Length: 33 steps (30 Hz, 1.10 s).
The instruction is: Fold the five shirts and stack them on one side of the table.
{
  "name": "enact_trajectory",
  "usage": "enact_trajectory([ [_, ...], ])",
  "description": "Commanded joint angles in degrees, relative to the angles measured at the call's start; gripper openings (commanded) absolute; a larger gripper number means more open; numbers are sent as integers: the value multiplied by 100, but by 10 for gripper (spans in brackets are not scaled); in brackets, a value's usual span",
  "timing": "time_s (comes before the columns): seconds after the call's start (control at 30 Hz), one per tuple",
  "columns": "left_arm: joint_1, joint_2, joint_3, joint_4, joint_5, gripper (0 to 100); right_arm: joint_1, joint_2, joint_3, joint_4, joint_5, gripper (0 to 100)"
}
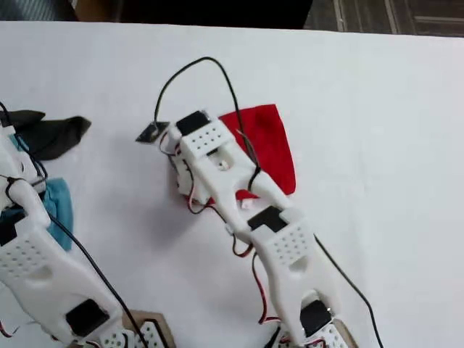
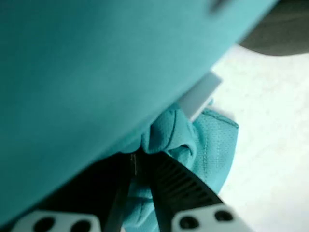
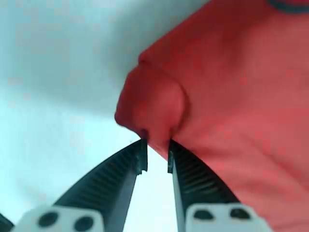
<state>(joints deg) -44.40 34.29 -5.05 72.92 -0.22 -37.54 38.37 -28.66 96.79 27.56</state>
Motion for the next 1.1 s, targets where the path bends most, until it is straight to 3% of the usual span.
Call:
enact_trajectory([
  [0.0,70,53,154,-123,44,26,391,-1007,-246,92,9,84],
  [0.17,738,9,-532,325,18,25,1297,-1578,-237,-84,-44,84],
  [0.33,2110,53,-2141,1433,18,25,2220,-1402,-290,-1068,-149,84],
  [0.57,3701,62,-3846,2400,18,25,2475,-286,-352,-1868,-527,84],
  [0.8,4193,325,-3908,2295,9,25,2615,664,-712,-1886,-527,84],
  [1.07,4369,1424,-3934,1442,-413,25,3257,664,-809,-1429,-431,84],
])
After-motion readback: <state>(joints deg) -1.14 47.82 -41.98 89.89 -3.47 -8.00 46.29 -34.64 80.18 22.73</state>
